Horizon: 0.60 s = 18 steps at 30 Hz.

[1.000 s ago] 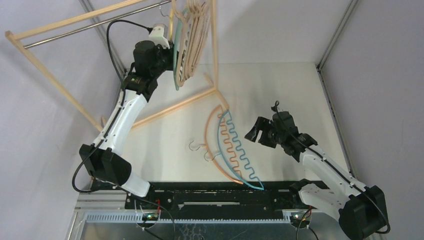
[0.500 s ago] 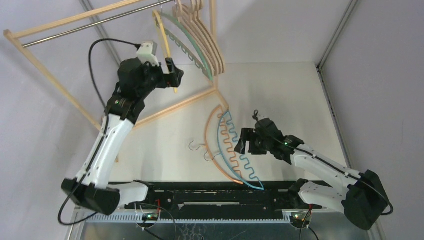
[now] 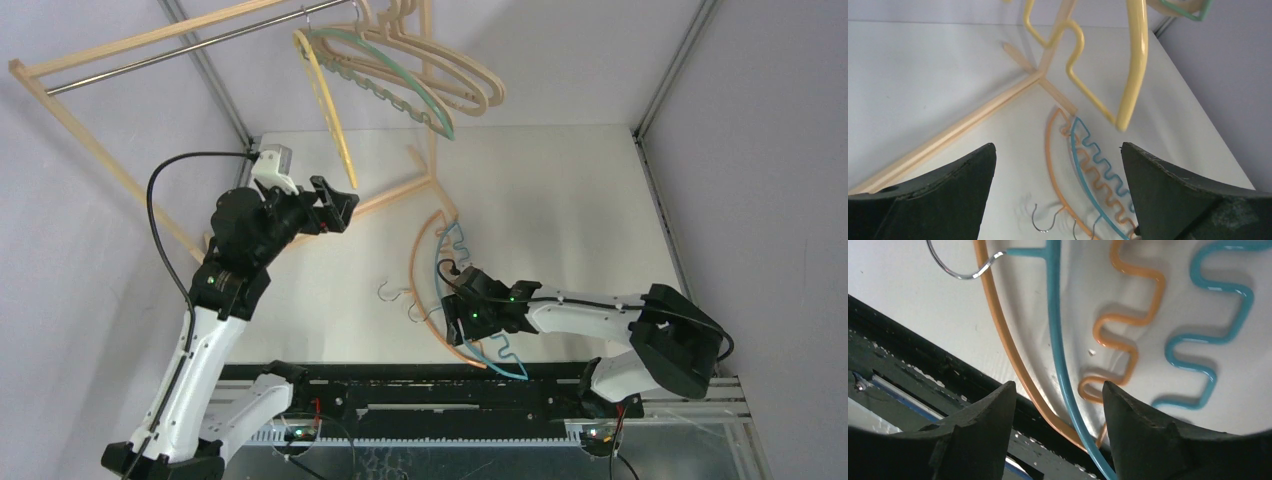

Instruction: Organize the hangers

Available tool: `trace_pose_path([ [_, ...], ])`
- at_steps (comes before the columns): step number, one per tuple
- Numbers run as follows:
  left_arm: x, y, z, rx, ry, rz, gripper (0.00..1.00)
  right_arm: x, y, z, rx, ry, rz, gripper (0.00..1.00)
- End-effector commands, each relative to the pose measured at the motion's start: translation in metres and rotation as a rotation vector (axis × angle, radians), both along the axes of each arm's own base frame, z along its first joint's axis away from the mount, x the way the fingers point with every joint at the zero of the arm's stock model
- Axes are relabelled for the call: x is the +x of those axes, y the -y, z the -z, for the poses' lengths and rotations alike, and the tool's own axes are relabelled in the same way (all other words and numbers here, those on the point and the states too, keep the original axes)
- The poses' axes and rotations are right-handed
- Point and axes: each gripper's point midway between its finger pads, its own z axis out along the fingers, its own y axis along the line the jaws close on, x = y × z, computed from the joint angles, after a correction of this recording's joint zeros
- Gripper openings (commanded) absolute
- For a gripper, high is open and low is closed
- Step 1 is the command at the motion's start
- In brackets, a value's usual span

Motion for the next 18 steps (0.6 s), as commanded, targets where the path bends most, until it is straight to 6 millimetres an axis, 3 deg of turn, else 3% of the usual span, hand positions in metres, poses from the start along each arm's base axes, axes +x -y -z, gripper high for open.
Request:
trace_pose_path([
  [1, -0.022, 0.007, -0.003, -0.062, 0.019, 0.056, 0.99, 0.020, -0.029, -0.013, 0.049, 0.077, -0.008, 0.69],
  [7, -0.033, 0.009, 0.014, -0.063, -0.007, 0.082, 1.00, 0.025, -0.031, 0.005, -0.007, 0.066, -0.006, 0.56],
  [11, -0.036, 0.011, 0.021, -0.069, -0.021, 0.096, 1.00, 0.025, -0.034, 0.012, -0.023, 0.050, -0.010, 0.17],
  [12, -0.038, 0.012, 0.022, -0.076, -0.024, 0.106, 1.00, 0.025, -0.034, 0.012, -0.022, 0.049, -0.010, 0.12],
  [16, -0.051, 0.020, 0.034, -0.104, -0.048, 0.163, 0.99, 0.027, -0.040, -0.005, 0.026, 0.070, -0.014, 0.00],
  [18, -0.059, 0.026, 0.042, -0.127, -0.060, 0.205, 1.00, 0.032, -0.046, -0.024, 0.087, 0.093, -0.009, 0.00],
])
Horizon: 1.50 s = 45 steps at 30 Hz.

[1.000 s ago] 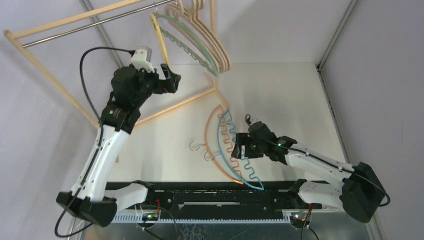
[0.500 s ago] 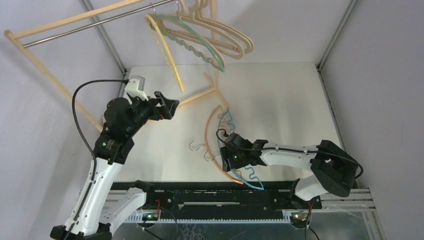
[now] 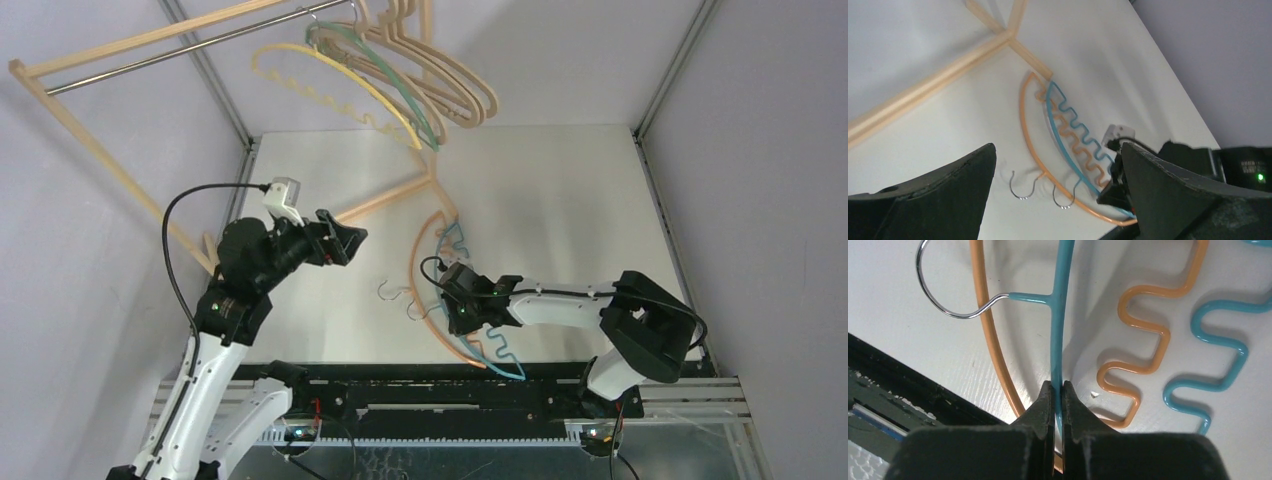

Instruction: Organize the hangers

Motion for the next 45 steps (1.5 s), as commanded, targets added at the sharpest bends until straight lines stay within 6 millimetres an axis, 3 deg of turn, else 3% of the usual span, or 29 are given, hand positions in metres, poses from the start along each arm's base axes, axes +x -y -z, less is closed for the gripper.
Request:
trace_pose_path([
  [1, -0.022, 0.019, 0.001, -0.084, 0.008, 0.121, 1.00, 0.014, -0.026, -0.051, 0.177, 0.061, 0.023, 0.00],
  [6, -0.044, 0.039, 0.025, -0.119, -0.021, 0.230, 0.99, 0.048, -0.036, -0.138, 0.470, 0.156, 0.114, 0.00],
  [10, -0.058, 0.054, 0.035, -0.124, -0.027, 0.319, 0.99, 0.095, -0.013, -0.200, 0.653, 0.266, 0.305, 0.00],
  [14, -0.067, 0.077, 0.045, -0.160, -0.045, 0.396, 1.00, 0.133, 0.007, -0.235, 0.782, 0.322, 0.456, 0.00],
  [19, -0.067, 0.100, 0.059, -0.137, -0.031, 0.395, 1.00, 0.151, -0.014, -0.265, 0.879, 0.301, 0.457, 0.00],
  [26, -0.047, 0.123, 0.094, -0.087, -0.043, 0.323, 1.00, 0.146, -0.048, -0.288, 0.986, 0.214, 0.415, 0.00],
  [35, -0.029, 0.150, 0.095, -0.055, -0.044, 0.277, 1.00, 0.130, -0.076, -0.289, 0.985, 0.156, 0.353, 0.00],
  [40, -0.032, 0.151, 0.095, -0.046, -0.064, 0.281, 1.00, 0.129, -0.077, -0.280, 0.966, 0.141, 0.351, 0.00],
  [45, -0.045, 0.133, 0.095, -0.047, -0.058, 0.274, 1.00, 0.137, -0.063, -0.276, 0.928, 0.172, 0.384, 0.00],
])
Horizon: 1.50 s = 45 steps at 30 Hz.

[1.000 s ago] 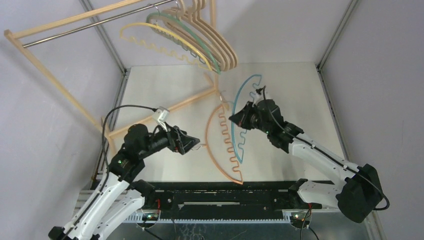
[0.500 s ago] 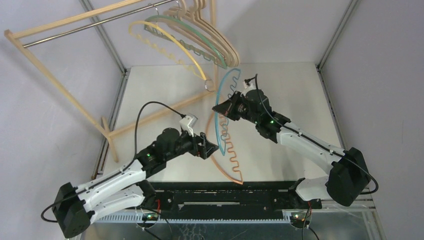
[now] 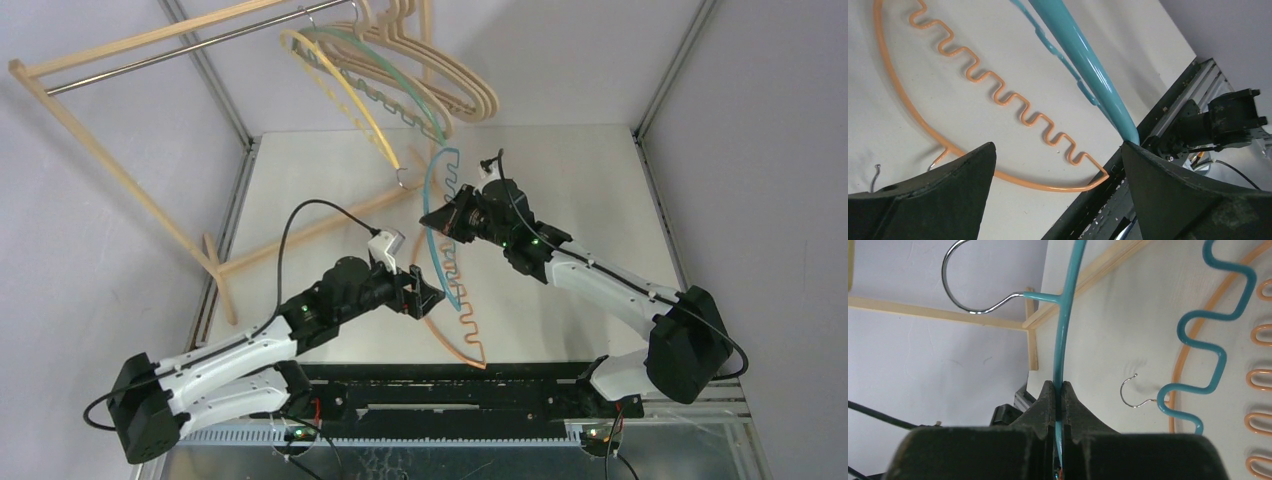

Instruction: Organize the hangers

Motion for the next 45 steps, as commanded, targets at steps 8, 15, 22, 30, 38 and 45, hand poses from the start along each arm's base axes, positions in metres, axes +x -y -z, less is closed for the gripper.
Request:
trace_pose_path([
  [8, -0.001, -0.025, -0.053, -0.080, 0.103, -0.076, 1.00, 0.006, -0.008, -0.048, 0.108, 0.054, -0.020, 0.00],
  [15, 0.002, -0.020, -0.054, -0.087, 0.103, -0.074, 1.00, 0.008, -0.033, -0.046, 0.071, 0.023, -0.091, 0.00],
  [22, -0.004, -0.023, -0.065, -0.106, 0.109, -0.064, 1.00, 0.013, -0.046, -0.030, 0.052, -0.017, -0.112, 0.00],
  [30, -0.014, -0.040, -0.075, -0.097, 0.118, -0.074, 0.99, 0.023, -0.037, -0.015, 0.020, -0.021, -0.066, 0.00],
  [38, -0.007, -0.020, -0.075, -0.125, 0.105, -0.044, 1.00, 0.020, -0.057, -0.009, 0.008, -0.035, -0.133, 0.00],
  [45, 0.002, -0.006, -0.062, -0.101, 0.093, -0.034, 0.99, 0.007, -0.073, -0.013, 0.012, -0.023, -0.261, 0.00],
])
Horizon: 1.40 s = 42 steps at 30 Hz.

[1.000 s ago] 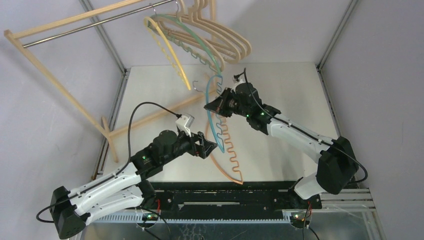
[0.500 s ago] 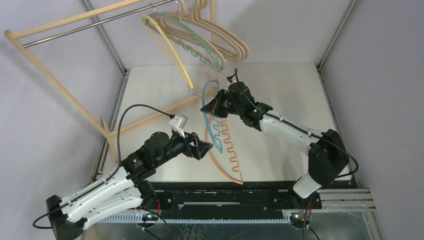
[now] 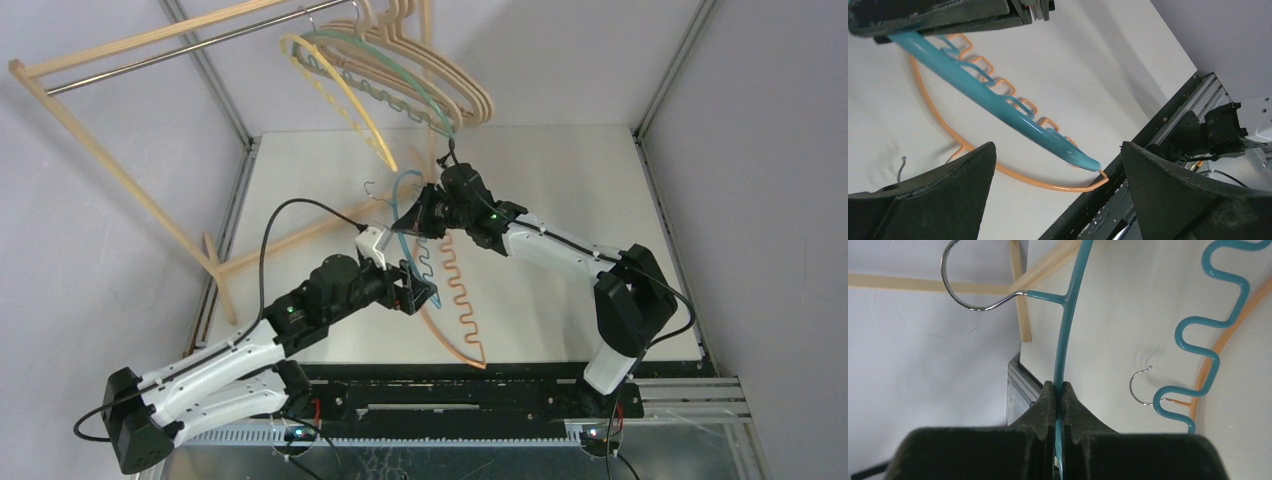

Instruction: Organize the hangers

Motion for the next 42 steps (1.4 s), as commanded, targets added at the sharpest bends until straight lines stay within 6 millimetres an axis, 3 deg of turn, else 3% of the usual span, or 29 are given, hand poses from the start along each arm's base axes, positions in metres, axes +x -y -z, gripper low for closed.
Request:
trace_pose_path([
  [1, 0.007, 0.015, -0.031, -0.087, 0.064, 0.016, 1.00, -0.010, -0.016, -0.049, 0.101, 0.112, -0.115, 0.00],
  [13, 0.021, 0.011, 0.013, 0.000, 0.037, -0.050, 0.97, -0.048, -0.004, -0.089, 0.220, 0.140, -0.290, 0.00],
  [18, 0.026, 0.014, 0.021, 0.024, 0.020, -0.062, 0.72, -0.060, 0.001, -0.101, 0.220, 0.171, -0.285, 0.00],
  [23, 0.027, 0.004, 0.030, 0.067, 0.015, -0.095, 0.29, -0.066, 0.008, -0.101, 0.220, 0.165, -0.279, 0.00],
  [28, 0.029, -0.011, 0.040, 0.127, 0.024, -0.140, 0.02, -0.075, 0.010, -0.096, 0.227, 0.141, -0.293, 0.00],
  [34, 0.033, -0.024, 0.046, 0.157, 0.001, -0.211, 0.00, -0.075, 0.017, -0.075, 0.192, 0.097, -0.287, 0.00],
  [35, 0.034, -0.027, 0.049, 0.173, -0.012, -0.227, 0.00, -0.074, 0.019, -0.071, 0.187, 0.087, -0.284, 0.04],
  [37, 0.034, -0.028, 0.052, 0.185, -0.034, -0.240, 0.00, -0.070, 0.024, -0.063, 0.168, 0.070, -0.268, 0.32],
  [40, 0.034, -0.029, 0.057, 0.181, -0.065, -0.266, 0.00, -0.066, 0.032, -0.053, 0.135, 0.062, -0.245, 0.57],
  [42, 0.035, -0.036, 0.061, 0.187, -0.082, -0.307, 0.00, -0.065, 0.039, -0.050, 0.114, 0.074, -0.225, 0.81],
])
